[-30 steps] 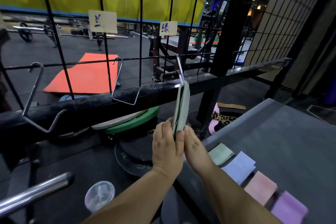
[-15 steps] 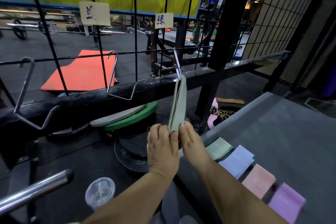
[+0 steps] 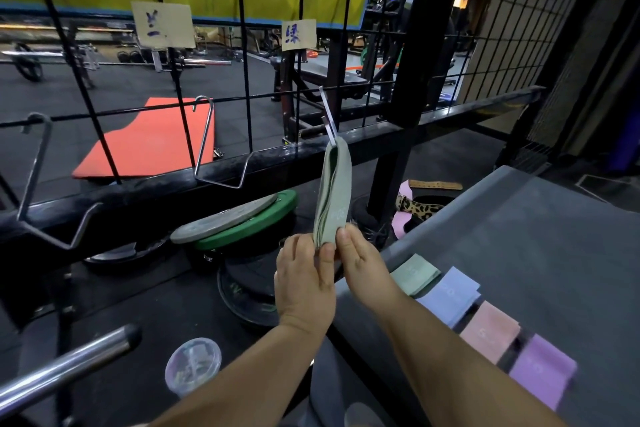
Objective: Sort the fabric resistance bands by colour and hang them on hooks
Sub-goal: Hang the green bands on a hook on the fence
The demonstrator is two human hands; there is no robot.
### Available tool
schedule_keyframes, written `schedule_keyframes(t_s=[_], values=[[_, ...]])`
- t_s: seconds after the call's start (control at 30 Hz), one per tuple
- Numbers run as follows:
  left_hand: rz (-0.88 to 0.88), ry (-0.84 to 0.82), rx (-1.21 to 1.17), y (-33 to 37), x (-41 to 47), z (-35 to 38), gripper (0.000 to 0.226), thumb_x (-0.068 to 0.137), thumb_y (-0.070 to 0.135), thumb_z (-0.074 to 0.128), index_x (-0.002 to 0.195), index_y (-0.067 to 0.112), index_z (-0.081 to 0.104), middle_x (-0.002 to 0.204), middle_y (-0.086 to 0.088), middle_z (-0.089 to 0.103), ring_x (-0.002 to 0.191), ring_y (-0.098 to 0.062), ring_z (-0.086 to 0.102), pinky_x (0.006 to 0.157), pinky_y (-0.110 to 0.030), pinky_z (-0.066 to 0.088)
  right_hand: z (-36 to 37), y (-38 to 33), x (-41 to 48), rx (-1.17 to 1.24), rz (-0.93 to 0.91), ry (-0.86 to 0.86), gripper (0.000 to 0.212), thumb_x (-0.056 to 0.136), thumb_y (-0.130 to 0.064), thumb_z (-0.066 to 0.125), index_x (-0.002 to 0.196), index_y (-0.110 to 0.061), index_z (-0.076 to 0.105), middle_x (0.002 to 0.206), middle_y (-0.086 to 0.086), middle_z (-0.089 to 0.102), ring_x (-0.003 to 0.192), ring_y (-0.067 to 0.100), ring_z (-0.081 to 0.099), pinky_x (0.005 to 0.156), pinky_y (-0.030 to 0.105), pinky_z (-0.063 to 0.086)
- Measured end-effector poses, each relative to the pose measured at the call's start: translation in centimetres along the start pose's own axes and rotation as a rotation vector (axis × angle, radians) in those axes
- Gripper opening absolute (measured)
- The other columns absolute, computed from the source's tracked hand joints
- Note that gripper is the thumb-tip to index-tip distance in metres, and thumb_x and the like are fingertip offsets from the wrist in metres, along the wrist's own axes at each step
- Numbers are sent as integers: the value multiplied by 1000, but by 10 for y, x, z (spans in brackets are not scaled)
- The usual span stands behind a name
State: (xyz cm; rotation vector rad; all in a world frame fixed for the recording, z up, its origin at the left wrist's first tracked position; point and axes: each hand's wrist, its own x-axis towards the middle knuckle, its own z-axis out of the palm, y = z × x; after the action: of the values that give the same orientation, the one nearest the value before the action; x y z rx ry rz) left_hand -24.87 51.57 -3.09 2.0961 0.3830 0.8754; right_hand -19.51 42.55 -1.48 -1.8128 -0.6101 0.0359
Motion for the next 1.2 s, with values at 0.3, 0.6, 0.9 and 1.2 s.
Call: schedule_keyframes(t_s=[0.3,0.6,0.9,1.2], values=[[16,3,6,-3,-4,1,60,88,59,21,102,12,57,97,11,43,94,-23,50,77,-42,46,-4,3,-3,-56,-12,-15,36,102,-40,32,86,-13,51,78,-2,56,76,14,54,82,43,45],[-38,-61,29,-9,-11,7,76,88,63,14,117,7,56,112,-3,54,107,-24,48,86,-45,45,-30,13,-13,-204,33,-3,38,103,-46,29,77,-27,48,72,-10,50,72,7,50,75,37,44],[-85,-272,124,-10,-17,24,38,98,45,33,111,17,54,112,-1,51,109,-22,43,92,-39,41,-75,36,-15,-499,186,22,36,102,-38,43,83,-14,63,82,-4,60,85,18,56,77,36,42],[50,-523,366,-7,-26,50,33,102,40,35,124,30,58,128,8,50,120,-19,37,95,-33,36,-92,60,-20,-791,346,-66,30,79,-57,66,72,-29,61,85,-9,59,85,12,56,75,34,51]])
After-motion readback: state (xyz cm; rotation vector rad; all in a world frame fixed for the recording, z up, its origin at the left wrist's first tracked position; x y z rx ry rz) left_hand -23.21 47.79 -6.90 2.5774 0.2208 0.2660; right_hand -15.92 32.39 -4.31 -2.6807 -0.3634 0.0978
